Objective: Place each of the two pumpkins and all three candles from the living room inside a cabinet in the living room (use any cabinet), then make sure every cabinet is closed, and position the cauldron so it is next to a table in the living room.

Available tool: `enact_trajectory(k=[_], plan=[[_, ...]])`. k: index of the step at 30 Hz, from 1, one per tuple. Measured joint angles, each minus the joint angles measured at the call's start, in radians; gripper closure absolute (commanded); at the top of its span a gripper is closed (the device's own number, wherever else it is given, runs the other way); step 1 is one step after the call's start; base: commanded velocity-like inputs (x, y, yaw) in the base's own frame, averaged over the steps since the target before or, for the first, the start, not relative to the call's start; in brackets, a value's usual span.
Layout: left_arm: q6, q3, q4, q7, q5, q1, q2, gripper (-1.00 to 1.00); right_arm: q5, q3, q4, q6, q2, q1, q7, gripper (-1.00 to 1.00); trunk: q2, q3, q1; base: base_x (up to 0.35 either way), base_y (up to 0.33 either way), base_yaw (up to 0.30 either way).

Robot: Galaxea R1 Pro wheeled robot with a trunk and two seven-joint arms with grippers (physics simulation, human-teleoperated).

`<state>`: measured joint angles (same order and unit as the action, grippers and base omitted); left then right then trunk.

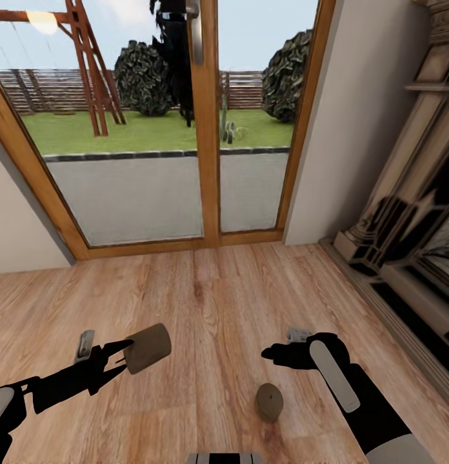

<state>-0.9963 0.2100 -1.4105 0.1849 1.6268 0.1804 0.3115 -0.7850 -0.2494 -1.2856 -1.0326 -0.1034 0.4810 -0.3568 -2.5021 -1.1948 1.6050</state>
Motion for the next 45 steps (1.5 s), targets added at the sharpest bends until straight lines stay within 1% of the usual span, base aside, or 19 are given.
enact_trajectory(k=[7, 12, 15, 17, 21, 24, 28, 30, 32, 37, 45], plan=[[-0.001, -0.001, 0.0, 0.0, 0.016, 0.0, 0.0, 1.0, 0.003, -0.002, 0.001, 0.001, -0.001, 0.0, 0.0, -1.0, -0.002, -0.027, 0.003, 0.0, 0.0, 0.0], [-0.001, -0.001, 0.001, 0.0, 0.018, 0.0, 0.0, 1.0, 0.004, -0.002, 0.001, 0.003, -0.002, 0.0, -0.001, -1.0, -0.003, -0.046, 0.005, 0.0, 0.0, 0.0], [-0.001, -0.001, 0.001, 0.0, 0.018, 0.0, 0.0, 1.0, 0.007, -0.003, 0.002, 0.003, -0.001, 0.0, -0.013, -1.0, -0.004, -0.058, 0.007, 0.0, 0.0, 0.0], [-0.001, -0.001, 0.0, 0.0, 0.018, 0.0, 0.0, 1.0, 0.01, -0.003, 0.003, 0.004, 0.0, 0.0, -0.053, -1.0, -0.004, -0.066, 0.008, 0.0, 0.0, 0.0], [-0.001, -0.001, 0.0, 0.0, 0.018, -0.002, 0.0, 1.0, 0.022, -0.002, 0.004, 0.023, 0.011, 0.0, -0.167, -1.0, -0.005, -0.081, 0.009, 0.0, 0.0, 0.0], [-0.001, -0.001, 0.0, 0.0, 0.018, -0.003, 0.0, 1.0, 0.024, -0.002, 0.021, 0.034, 0.025, 0.0, -0.197, -1.0, -0.006, -0.093, 0.011, 0.0, 0.0, 0.0], [-0.001, -0.001, 0.0, 0.0, 0.019, -0.003, 0.0, 1.0, 0.028, -0.001, 0.068, 0.043, 0.034, 0.001, -0.201, -1.0, -0.007, -0.108, 0.013, 0.0, 0.0, 0.0], [-0.001, -0.001, 0.001, 0.0, 0.018, -0.003, 0.0, 1.0, 0.028, -0.001, 0.077, 0.048, 0.037, 0.001, -0.2, -1.0, -0.007, -0.116, 0.013, 0.0, 0.0, 0.0], [-0.001, -0.001, 0.0, 0.0, 0.019, -0.003, 0.0, 1.0, 0.028, -0.001, 0.082, 0.051, 0.038, 0.002, -0.198, -1.0, -0.008, -0.124, 0.014, 0.0, 0.0, 0.0], [-0.001, -0.001, 0.0, 0.0, 0.019, -0.003, 0.0, 1.0, 0.027, -0.002, 0.088, 0.099, 0.039, 0.003, -0.196, -1.0, -0.009, -0.143, 0.017, 0.0, 0.0, 0.0], [-0.001, -0.001, 0.0, 0.0, 0.018, -0.003, -0.001, 1.0, 0.033, -0.006, 0.089, 0.131, 0.043, 0.002, -0.196, -1.0, -0.011, -0.174, 0.02, 0.0, 0.0, 0.0]])
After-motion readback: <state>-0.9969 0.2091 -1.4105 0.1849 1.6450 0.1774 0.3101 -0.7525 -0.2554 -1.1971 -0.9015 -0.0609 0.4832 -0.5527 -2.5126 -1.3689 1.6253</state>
